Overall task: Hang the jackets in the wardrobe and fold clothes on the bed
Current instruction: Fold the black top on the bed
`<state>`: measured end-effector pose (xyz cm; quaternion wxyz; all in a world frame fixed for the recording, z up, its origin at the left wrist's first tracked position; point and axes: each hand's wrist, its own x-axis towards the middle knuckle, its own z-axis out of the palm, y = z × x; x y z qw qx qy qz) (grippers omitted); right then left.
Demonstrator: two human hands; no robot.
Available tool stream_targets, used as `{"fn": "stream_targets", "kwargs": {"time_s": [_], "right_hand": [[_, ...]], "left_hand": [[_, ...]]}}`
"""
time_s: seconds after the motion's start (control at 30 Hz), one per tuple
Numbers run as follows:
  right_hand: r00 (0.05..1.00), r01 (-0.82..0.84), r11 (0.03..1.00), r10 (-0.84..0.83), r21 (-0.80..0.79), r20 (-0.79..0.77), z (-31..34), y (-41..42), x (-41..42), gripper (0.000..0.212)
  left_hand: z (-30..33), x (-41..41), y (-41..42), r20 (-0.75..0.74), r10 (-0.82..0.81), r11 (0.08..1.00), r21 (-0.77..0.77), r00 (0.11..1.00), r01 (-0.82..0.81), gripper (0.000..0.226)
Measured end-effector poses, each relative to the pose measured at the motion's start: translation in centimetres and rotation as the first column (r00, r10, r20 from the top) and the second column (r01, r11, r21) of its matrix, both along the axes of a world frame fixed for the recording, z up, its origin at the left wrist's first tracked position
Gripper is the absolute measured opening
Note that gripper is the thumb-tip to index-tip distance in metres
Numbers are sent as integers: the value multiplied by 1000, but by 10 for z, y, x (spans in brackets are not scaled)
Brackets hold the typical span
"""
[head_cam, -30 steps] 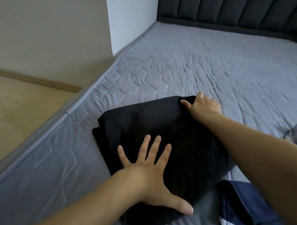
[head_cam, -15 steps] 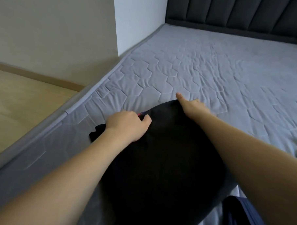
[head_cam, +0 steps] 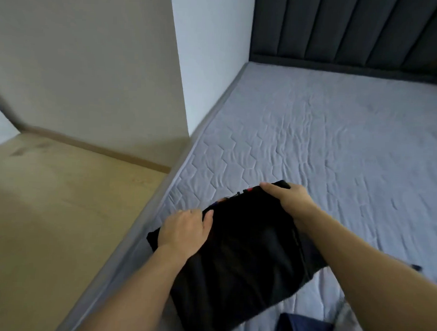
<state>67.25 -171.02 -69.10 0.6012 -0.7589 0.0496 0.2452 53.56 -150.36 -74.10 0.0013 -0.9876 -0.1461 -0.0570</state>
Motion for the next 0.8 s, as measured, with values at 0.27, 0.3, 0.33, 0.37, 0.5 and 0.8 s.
{"fn": "stream_targets", "kwargs": {"time_s": [0.27, 0.3, 0.33, 0.37, 0.5, 0.8], "right_hand": [[997, 33, 950, -53, 309, 55, 400, 64, -78, 43], [995, 24, 940, -54, 340, 80, 446, 80, -90, 42], [992, 9, 930, -54, 367, 112, 488, 96, -102, 39], [988, -14, 923, -47, 384, 149, 525, 113, -115, 36], [963, -91, 901, -30, 425, 269, 632, 185, -174, 30], [979, -54, 835, -64, 547, 195, 726, 399, -294, 32]], "left_hand": [[446, -53, 99, 263, -170, 952, 292, 950, 90, 54], [493, -67, 112, 306, -125, 952, 306, 944, 27, 55], [537, -84, 125, 336, -55, 959, 281, 940, -44, 57], [573, -104, 137, 365, 24, 965, 234, 931, -117, 59], [666, -193, 188, 481, 160, 937, 202, 862, -286, 62], [786, -350, 354, 451, 240, 809, 397, 859, -434, 69]]}}
